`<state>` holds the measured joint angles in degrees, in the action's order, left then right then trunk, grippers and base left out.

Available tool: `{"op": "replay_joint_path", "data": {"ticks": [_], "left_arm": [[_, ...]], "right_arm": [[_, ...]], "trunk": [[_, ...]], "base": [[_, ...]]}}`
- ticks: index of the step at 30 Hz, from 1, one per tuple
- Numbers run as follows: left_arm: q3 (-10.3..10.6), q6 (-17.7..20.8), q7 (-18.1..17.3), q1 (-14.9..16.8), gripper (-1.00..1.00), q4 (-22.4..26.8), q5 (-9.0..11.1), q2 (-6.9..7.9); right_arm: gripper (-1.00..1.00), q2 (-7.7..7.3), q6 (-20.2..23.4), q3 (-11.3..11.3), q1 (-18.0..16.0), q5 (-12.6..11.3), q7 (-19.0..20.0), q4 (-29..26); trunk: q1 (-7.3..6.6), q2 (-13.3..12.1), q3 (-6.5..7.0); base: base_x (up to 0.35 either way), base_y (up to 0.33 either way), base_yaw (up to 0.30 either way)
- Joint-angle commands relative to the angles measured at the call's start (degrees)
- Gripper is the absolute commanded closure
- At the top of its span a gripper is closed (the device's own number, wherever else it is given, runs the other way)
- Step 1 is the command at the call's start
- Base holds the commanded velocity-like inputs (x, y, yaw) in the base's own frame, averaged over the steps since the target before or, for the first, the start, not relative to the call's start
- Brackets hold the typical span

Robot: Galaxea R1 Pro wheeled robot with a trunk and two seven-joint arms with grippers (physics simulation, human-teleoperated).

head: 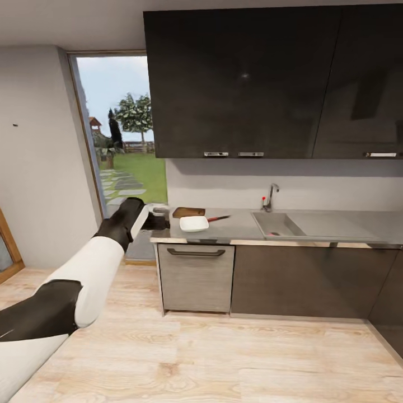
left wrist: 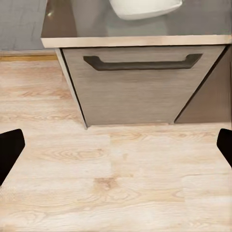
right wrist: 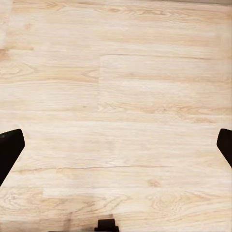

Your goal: In the kitchen, take the Vidalia onion out of the sink, dice it on the chopping board with the paring knife, put the diced onion into the bowl on the countertop, then place both the paring knife and the chopping board into the sink.

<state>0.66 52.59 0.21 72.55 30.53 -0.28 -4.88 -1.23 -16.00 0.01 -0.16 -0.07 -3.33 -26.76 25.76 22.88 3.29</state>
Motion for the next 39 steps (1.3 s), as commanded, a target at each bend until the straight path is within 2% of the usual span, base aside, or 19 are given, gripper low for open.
{"op": "replay_joint_path", "data": {"ticks": [1,7,25,32,39], "left_arm": [[0.4,0.3,0.0,0.4,-1.0,-0.3,-0.1,-0.11],[1.6,0.3,0.1,1.0,-1.0,-0.6,-0.3,-0.21],[1.8,0.3,0.1,1.0,-1.0,-0.7,-0.2,-0.39],[3.0,0.3,0.1,1.0,-1.0,-0.8,-0.1,-0.45],[3.2,0.3,0.1,1.0,-1.0,-0.6,-0.2,-0.45]], "right_arm": [[-1.0,0.0,-0.2,0.0,0.0,0.0,-0.1,0.0],[-1.0,0.03,-0.2,0.0,0.0,0.0,-0.1,0.0],[-1.0,-0.09,-0.2,-0.1,0.0,0.0,-0.1,0.0],[-1.0,-0.09,-0.2,0.0,0.0,0.0,-0.1,0.0],[-1.0,-0.09,-0.2,0.0,0.0,0.0,-0.1,0.0]], "trunk": [[0.02,0.0,-0.03],[0.02,0.0,-0.03],[0.02,0.0,-0.03],[0.02,0.0,-0.03],[0.02,0.0,-0.03]], "base": [[0.0,0.0,0.0],[0.0,0.0,0.0],[0.0,0.0,0.0],[0.0,0.0,0.0],[0.0,0.0,0.0]]}}
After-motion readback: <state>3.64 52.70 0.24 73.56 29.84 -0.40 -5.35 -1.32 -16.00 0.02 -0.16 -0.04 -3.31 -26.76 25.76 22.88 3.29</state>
